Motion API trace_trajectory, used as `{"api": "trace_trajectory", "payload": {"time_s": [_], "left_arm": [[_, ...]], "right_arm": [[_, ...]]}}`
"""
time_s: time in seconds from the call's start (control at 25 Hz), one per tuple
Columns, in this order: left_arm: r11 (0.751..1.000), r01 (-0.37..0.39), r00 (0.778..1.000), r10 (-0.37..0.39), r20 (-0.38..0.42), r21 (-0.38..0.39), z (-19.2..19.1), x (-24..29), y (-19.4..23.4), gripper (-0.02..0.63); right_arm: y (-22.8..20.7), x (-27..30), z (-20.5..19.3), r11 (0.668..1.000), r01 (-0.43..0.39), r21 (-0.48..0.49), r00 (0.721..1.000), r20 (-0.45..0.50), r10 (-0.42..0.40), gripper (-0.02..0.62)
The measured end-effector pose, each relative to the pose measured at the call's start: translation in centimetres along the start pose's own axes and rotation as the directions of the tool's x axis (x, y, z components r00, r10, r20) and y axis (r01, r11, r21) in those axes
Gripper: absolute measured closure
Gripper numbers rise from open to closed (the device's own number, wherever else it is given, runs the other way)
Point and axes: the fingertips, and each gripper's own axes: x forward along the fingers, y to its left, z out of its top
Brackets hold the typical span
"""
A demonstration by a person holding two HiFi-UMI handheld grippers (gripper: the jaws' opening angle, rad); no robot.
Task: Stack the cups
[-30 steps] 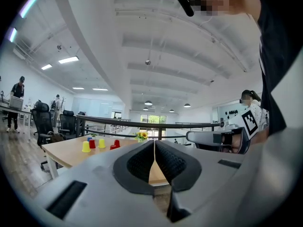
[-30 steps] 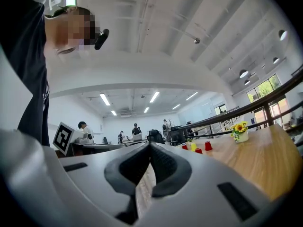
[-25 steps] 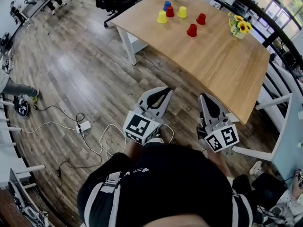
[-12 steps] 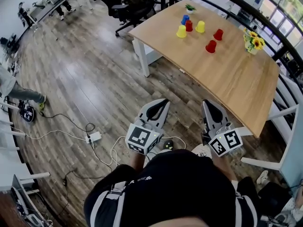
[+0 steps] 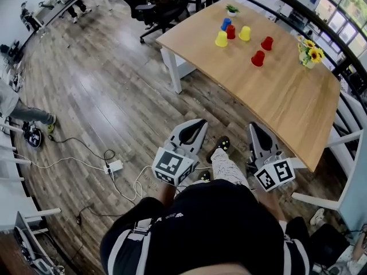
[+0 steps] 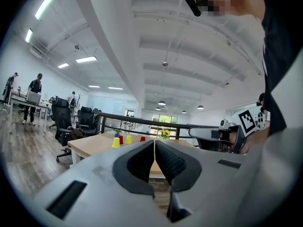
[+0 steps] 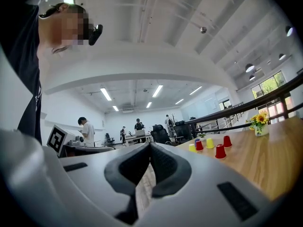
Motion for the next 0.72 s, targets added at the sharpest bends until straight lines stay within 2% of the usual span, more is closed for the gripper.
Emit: {"api": "trace_trajectory", "payload": {"time_s": [0.24, 0.56, 0.72], "left_arm": [[0.999, -0.038, 0.999, 0.039, -0.031, 0.023, -0.1, 1.5, 2.2, 0.589], [0.991, -0.118, 0.989, 0.123, -0.078, 0.061, 1.2, 5.3, 9.6, 0.589], [0.989, -0.111, 0.99, 0.118, -0.078, 0.096, 2.6, 8.9, 12.7, 0.589]], "right_arm": [[-1.8, 3.5, -1.4, 0.997, -0.041, 0.058, 0.999, 0.011, 0.041, 0.592], [-5.6, 12.6, -1.7, 0.986, -0.109, 0.124, 0.994, 0.046, 0.104, 0.58], [-8.2, 16.3, -0.8, 0.987, -0.102, 0.127, 0.994, 0.051, 0.097, 0.576]]}}
